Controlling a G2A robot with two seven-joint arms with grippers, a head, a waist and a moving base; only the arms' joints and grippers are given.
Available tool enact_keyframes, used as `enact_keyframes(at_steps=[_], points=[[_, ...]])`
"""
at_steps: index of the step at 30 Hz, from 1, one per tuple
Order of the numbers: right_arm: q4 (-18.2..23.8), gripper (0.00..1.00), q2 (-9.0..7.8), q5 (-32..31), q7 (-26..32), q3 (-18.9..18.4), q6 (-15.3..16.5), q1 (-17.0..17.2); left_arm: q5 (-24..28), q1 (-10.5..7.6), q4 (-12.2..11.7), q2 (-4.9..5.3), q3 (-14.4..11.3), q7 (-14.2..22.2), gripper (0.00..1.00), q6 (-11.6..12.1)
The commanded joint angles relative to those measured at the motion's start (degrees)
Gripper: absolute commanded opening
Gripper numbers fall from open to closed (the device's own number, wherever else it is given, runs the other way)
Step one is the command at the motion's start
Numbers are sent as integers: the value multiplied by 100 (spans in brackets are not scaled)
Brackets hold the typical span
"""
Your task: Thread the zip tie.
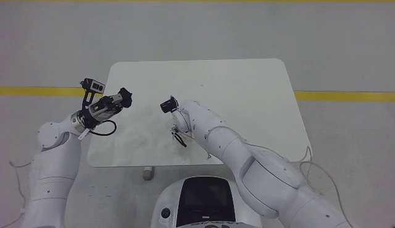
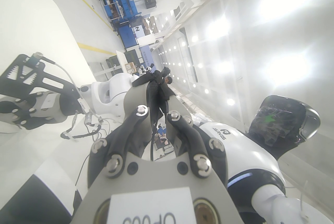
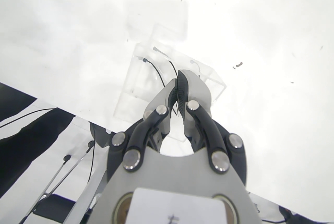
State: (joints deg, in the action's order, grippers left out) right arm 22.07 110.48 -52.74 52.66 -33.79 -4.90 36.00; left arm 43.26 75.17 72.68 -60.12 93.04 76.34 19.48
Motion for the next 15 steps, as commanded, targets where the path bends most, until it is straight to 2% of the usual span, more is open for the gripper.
enact_keyframes(at_steps=[1, 10, 11, 15], points=[[41, 0, -21, -9, 9, -15, 44, 9, 0, 0, 0, 0, 0, 0, 0, 0], [41, 0, -21, -9, 9, -15, 44, 9, 0, 0, 0, 0, 0, 0, 0, 0], [42, 0, -44, 23, -135, -59, 70, 44, 0, 0, 0, 0, 0, 0, 0, 0], [143, 0, -197, 140, -308, -256, 598, 52, 0, 0, 0, 0, 0, 0, 0, 0]])
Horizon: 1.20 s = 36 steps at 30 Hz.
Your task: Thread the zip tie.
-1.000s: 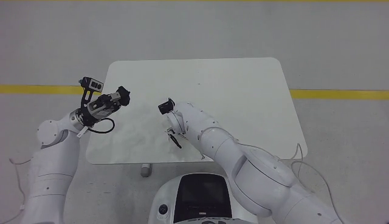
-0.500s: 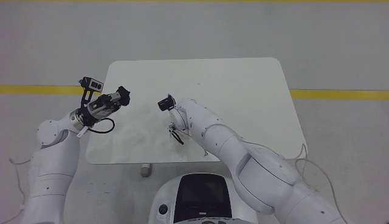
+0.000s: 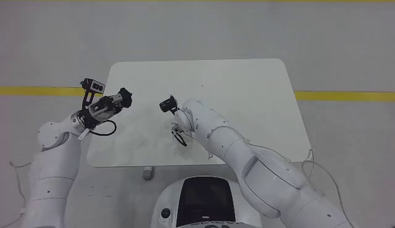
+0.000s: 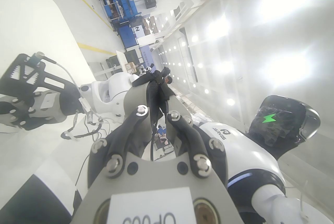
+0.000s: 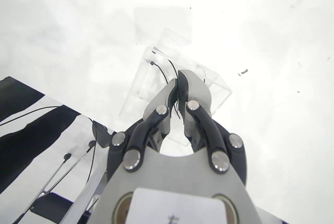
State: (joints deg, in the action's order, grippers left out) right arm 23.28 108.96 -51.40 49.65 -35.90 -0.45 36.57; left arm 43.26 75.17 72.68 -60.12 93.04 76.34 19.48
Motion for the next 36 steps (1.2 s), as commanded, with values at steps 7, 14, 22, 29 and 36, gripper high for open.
enact_keyframes(at_steps=[7, 14, 22, 29, 36], points=[[664, 0, -416, 51, 199, -428, 724, 146, 0, 0, 0, 0, 0, 0, 0, 0], [2162, 0, -915, -25, 638, -1065, 825, 744, 0, 0, 0, 0, 0, 0, 0, 0], [2775, 0, -1063, 2, 811, -1327, 797, 1022, 0, 0, 0, 0, 0, 0, 0, 0], [2931, 0, -1116, 288, 390, -1601, 735, 1153, 0, 0, 0, 0, 0, 0, 0, 0], [4488, 0, -1404, 1345, -290, -2733, 780, 2167, 0, 0, 0, 0, 0, 0, 0, 0]])
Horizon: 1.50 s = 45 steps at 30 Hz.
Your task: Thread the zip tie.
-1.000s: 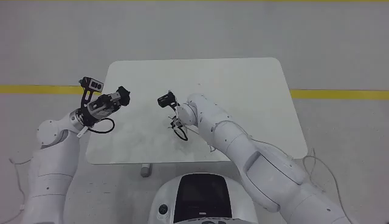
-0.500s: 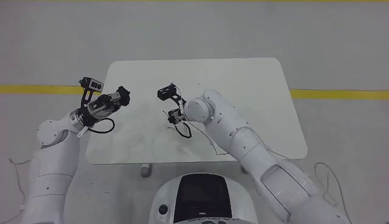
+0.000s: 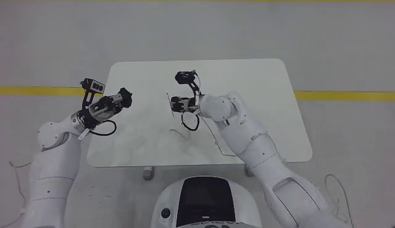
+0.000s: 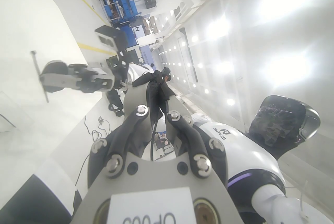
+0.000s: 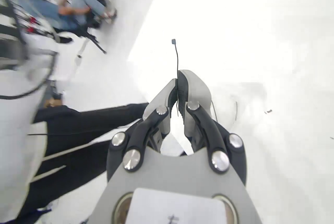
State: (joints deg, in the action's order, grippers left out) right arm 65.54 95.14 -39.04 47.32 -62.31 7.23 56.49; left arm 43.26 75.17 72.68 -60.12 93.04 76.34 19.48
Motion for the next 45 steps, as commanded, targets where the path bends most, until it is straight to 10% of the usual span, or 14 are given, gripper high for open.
enact_keyframes(at_steps=[1, 6, 14, 22, 38, 45], points=[[578, 0, -48, 278, -165, -180, 37, 400, 0, 0, 0, 0, 0, 0, 0, 0], [1399, 0, -79, 838, -755, -258, 124, 987, 0, 0, 0, 0, 0, 0, 0, 0], [1448, 0, -85, 816, -783, -239, 130, 1012, -9, 5, 2, -1, -6, -40, 0, -14], [1924, 0, -93, 1522, -1935, -124, 1217, 1476, 90, 245, 108, -74, -475, -416, 0, 0], [2005, 0, -140, 1159, -2565, 282, 1225, 1493, 48, 161, 127, -170, -860, -586, 0, -11], [2238, 0, -240, -99, -3418, 708, 1225, 1472, 135, 314, 291, -160, -906, -719, 0, -70]])
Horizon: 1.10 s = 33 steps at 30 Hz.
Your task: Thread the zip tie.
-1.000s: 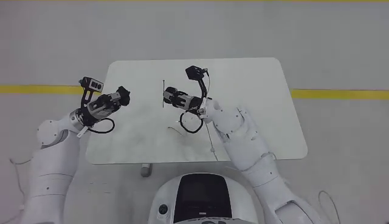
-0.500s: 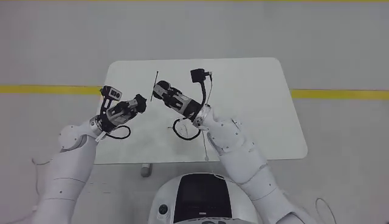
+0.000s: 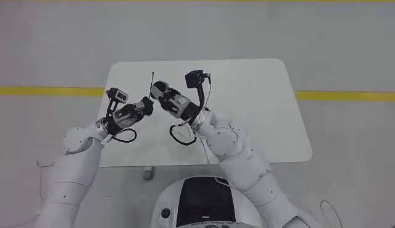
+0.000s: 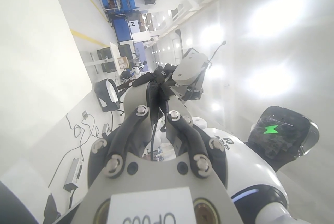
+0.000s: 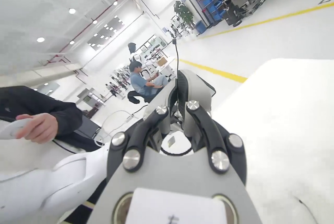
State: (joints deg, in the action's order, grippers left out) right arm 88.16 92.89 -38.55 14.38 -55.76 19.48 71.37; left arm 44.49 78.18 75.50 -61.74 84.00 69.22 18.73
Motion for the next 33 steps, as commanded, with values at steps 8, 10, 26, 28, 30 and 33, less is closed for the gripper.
enact_keyframes(at_steps=[8, 10, 26, 28, 30, 33], points=[[-194, 0, -157, -1110, -1002, 347, 0, -177, 57, 39, 40, 21, -2, -73, 0, -25], [-194, 0, -157, -1110, -1002, 347, 0, -177, 63, 44, 47, 26, -5, -78, 0, -30], [-115, 0, -219, -2064, -1239, 438, -185, -146, 103, 47, 63, 41, -17, -101, 0, -45], [-123, 0, -222, -2098, -1249, 456, -186, -151, 103, 47, 63, 41, -17, -101, 0, -45], [-131, 0, -225, -2121, -1249, 468, -194, -157, 103, 47, 63, 41, -17, -101, 0, -45], [-145, 0, -230, -2136, -1255, 480, -196, -164, 103, 47, 63, 41, -17, -101, 0, -45]])
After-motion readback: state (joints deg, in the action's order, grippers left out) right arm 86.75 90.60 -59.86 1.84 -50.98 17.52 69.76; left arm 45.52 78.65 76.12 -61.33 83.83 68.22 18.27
